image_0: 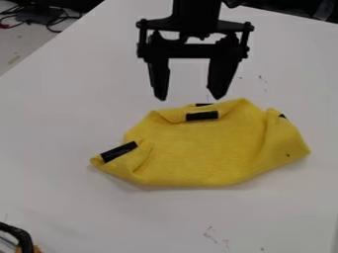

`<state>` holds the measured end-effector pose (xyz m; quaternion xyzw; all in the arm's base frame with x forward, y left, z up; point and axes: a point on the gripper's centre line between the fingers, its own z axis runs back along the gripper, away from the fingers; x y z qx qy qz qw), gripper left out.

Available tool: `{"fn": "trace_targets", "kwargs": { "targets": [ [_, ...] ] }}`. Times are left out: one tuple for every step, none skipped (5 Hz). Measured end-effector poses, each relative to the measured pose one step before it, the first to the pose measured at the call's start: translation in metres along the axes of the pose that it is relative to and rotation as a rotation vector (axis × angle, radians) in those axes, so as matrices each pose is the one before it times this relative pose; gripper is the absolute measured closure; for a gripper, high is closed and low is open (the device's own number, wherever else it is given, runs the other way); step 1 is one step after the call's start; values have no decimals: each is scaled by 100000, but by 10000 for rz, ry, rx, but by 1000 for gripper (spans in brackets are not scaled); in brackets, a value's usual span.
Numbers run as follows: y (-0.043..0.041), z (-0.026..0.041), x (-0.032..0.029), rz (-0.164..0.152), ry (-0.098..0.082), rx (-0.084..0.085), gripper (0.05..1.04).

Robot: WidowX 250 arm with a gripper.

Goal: Unfold the cloth from top left to bottom right

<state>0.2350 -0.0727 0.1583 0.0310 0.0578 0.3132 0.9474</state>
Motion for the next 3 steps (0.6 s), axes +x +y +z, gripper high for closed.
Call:
{"fn": "trace_targets", "kwargs": {
  "targets": [
    [349, -223, -1374, 494, 354, 134, 84],
    [1577, 667, -1985, 447, -236, -22, 84],
    [1611, 11, -405, 13, -146, 250, 84]
  ]
}}
